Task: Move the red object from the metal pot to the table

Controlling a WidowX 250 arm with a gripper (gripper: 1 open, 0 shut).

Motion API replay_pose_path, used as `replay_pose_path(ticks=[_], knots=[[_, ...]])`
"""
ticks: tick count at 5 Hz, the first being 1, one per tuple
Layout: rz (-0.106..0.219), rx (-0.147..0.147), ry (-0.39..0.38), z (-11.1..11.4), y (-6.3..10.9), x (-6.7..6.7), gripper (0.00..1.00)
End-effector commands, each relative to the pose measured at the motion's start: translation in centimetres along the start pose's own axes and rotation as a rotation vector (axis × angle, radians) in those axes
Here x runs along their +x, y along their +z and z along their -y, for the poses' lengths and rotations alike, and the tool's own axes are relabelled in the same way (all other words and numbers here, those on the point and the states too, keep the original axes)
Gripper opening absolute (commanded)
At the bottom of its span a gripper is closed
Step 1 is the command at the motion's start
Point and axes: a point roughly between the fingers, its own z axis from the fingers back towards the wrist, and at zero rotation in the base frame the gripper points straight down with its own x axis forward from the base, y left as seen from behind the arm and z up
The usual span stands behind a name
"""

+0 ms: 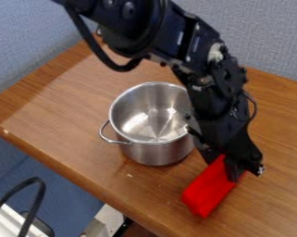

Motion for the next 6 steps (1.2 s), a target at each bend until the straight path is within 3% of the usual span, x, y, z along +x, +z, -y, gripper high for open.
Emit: replay_pose_path(ticks=[1, 4, 6], knots=[[0.003, 0.017, -0.008, -0.1, -0.2, 0.4, 0.00], [-0.060, 0.086, 0.000, -1.0, -1.6, 0.2, 0.00], [-0.090, 0.112, 0.002, -1.4, -2.1, -0.1, 0.00]])
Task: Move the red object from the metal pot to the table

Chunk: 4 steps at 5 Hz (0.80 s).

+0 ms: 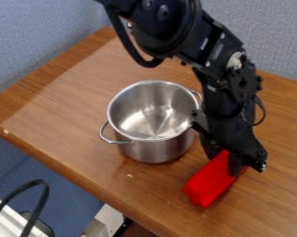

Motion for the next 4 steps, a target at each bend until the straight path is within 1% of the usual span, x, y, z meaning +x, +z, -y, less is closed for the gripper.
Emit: replay_pose_path(ticks=[1, 2, 3, 4], knots=[[-0.066, 0.015, -0.007, -0.23, -1.30, -1.15, 0.00], [-0.078, 0.020, -0.005, -0.32, -1.49, -1.29, 1.00], [-0.077, 0.012, 0.001, -0.40, -1.20, -1.18, 0.00], [-0.082, 0.011, 0.005, -0.51, -0.95, -1.20, 0.00]])
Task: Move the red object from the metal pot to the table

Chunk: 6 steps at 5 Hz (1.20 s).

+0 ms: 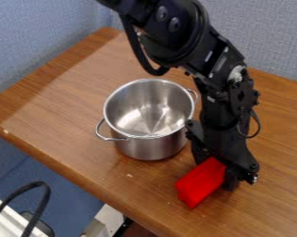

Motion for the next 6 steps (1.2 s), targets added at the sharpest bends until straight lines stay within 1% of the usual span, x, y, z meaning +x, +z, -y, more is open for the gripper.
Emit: replay_pose_path(ticks=[1, 5, 6], knots=[[0.004, 0.003, 0.013, -0.43, 0.59, -0.02, 0.00], [-0.003, 0.007, 0.024, -0.77, 1.39, 0.07, 0.00], [-0.002, 0.008, 0.025, -0.83, 1.53, 0.14, 1.00]])
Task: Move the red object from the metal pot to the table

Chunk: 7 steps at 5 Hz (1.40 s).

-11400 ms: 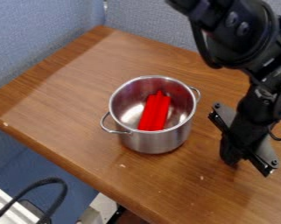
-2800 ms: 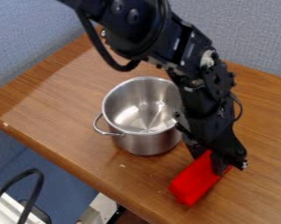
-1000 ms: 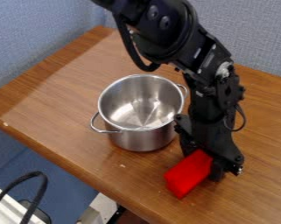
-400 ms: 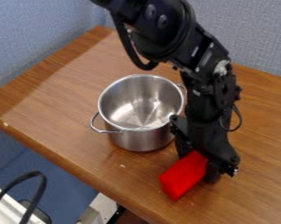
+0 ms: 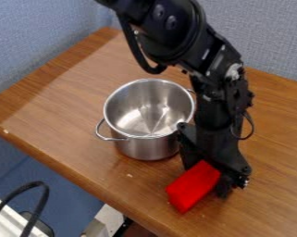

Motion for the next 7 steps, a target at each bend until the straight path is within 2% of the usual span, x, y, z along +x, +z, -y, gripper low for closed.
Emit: replay_pose_path(ticks=[1, 2, 3, 4, 6, 7], knots=[[0.062, 0.005, 0.016, -0.56, 1.64, 1.16, 0.00], [0.064, 0.005, 0.016, -0.59, 1.81, 1.21, 1.00], [0.064, 0.008, 0.021, -0.72, 1.87, 1.24, 0.00], [0.066, 0.007, 0.025, -0.77, 2.01, 1.28, 1.00], [0.062, 0.021, 0.034, -1.02, 1.84, 1.23, 1.00], [0.076, 0.019, 0.038, -1.05, 2.36, 1.29, 1.00]])
